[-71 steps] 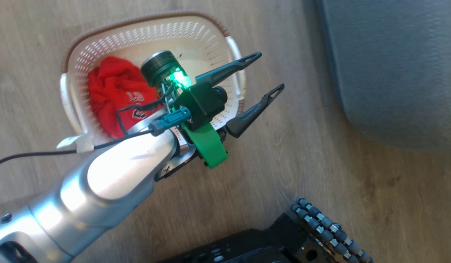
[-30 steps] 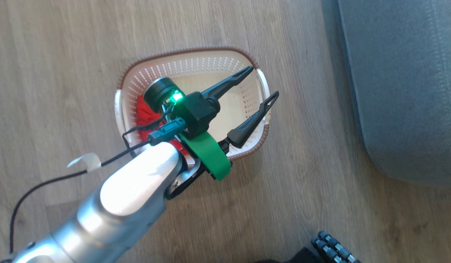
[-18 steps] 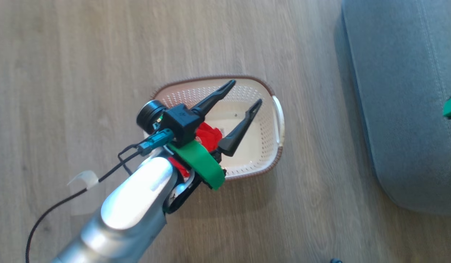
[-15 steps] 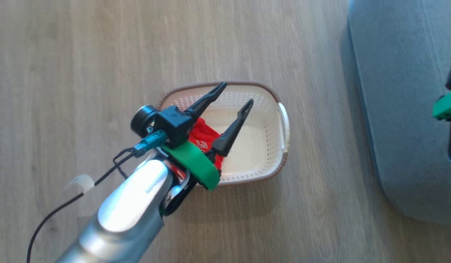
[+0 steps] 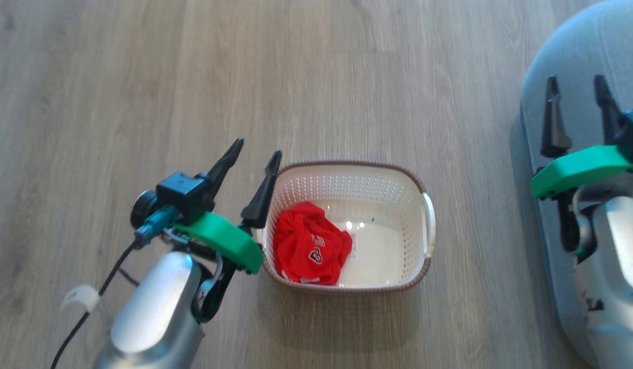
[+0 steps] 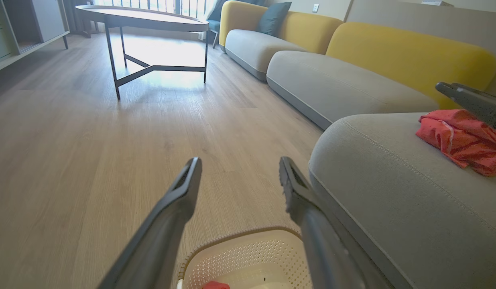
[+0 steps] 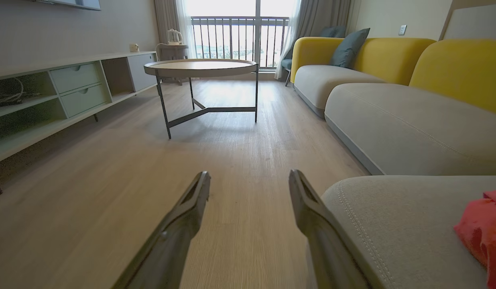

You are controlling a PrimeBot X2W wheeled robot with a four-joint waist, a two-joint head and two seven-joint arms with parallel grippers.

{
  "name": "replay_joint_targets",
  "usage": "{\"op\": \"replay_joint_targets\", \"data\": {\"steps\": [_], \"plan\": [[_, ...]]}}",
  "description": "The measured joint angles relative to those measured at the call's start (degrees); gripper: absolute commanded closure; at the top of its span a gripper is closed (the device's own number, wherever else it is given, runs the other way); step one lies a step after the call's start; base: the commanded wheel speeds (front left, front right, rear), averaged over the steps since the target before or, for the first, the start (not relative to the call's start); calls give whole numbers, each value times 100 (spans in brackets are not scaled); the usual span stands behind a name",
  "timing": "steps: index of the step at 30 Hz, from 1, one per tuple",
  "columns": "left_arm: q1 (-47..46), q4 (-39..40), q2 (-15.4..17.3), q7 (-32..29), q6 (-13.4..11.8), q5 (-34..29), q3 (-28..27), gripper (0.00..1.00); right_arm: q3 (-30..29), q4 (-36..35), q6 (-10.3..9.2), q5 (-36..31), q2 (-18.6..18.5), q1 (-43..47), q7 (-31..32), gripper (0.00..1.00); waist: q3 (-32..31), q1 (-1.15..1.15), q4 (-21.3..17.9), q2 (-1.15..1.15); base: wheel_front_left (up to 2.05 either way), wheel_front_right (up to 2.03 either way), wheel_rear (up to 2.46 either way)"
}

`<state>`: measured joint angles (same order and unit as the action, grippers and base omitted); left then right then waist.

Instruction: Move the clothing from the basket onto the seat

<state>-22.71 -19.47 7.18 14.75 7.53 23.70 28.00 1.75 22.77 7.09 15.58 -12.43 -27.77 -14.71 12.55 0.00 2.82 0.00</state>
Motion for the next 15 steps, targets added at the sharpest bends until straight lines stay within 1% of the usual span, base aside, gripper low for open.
{"op": "replay_joint_targets", "data": {"steps": [6, 8, 9, 15], "plan": [[456, -105, -126, 0, 0, -321, -738, 0, 333, -7, 0, 78, 168, 247, 0, 0, -390, 0, 148, 0, 0, 0, 0], [612, -120, -155, 0, -3, -427, -1021, 0, 342, -8, 0, 87, 229, 408, 0, 0, -503, 0, 177, 0, 0, 0, 0], [749, -121, -192, 0, -25, -527, -1278, 0, 341, -23, 0, 88, 297, 569, 0, 0, -595, 0, 197, 0, 0, 0, 0], [1099, -102, -264, 0, -68, -842, -1903, 0, 369, -49, 0, 57, 426, 942, 0, 0, -779, 0, 195, 0, 0, 0, 0]]}}
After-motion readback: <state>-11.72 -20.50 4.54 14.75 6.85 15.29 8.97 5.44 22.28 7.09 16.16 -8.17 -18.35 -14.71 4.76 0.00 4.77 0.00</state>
